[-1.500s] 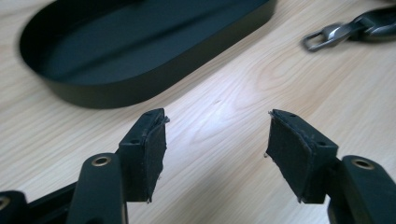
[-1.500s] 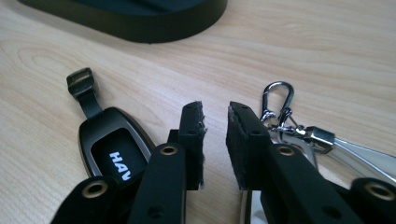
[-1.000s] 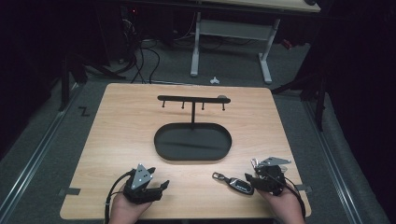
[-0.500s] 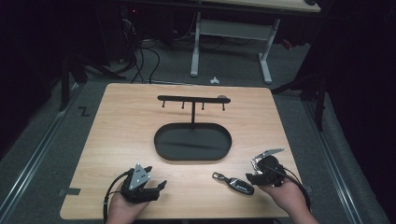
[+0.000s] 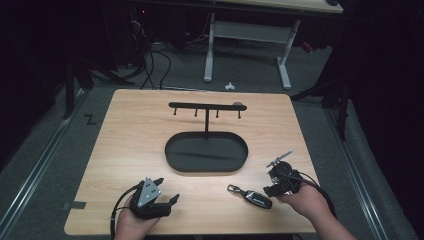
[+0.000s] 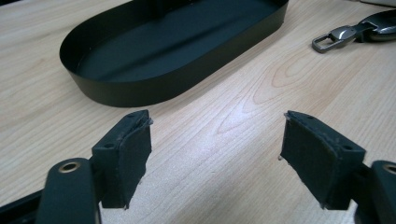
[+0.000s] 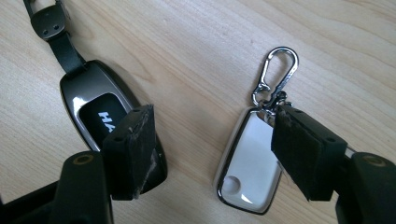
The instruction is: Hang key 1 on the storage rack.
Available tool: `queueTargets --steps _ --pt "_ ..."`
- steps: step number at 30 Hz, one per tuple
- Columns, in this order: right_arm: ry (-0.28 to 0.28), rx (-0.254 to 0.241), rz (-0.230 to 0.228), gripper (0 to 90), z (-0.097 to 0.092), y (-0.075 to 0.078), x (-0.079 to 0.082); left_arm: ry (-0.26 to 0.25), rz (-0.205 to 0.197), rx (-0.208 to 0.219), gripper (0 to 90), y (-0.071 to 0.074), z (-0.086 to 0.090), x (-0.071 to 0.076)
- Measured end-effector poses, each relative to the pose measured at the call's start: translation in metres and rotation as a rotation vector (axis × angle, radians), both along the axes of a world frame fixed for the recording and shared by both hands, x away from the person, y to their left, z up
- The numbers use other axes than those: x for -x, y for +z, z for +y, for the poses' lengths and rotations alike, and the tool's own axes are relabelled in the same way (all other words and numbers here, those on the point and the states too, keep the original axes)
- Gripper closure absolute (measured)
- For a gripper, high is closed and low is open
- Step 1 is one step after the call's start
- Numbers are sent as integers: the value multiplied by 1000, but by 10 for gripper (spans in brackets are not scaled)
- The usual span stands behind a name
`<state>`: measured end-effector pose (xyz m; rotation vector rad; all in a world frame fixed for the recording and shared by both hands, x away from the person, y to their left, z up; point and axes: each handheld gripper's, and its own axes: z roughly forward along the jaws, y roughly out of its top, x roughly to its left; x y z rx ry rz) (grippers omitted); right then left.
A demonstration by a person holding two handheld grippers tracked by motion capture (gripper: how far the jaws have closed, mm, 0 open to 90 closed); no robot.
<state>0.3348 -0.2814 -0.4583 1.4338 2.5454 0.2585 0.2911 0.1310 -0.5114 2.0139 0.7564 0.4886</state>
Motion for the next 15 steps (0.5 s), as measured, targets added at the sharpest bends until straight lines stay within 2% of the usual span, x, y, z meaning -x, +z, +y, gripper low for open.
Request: queueTargets --steps 3,6,8,12,15 --pt "12 17 34 313 4 -1 -3 -7 -6 -2 252 0 -1 0" --pt "34 56 95 327 6 -3 -7 -17 0 -4 253 0 -1 0" --pt "43 72 119 325 7 -2 -9 -21 -3 -6 254 1 -2 0" --pt "76 65 172 318 10 -2 -11 -27 -5 -8 254 1 -3 1" --pt "109 57 177 313 15 -2 -10 -33 -2 -12 254 0 -3 1"
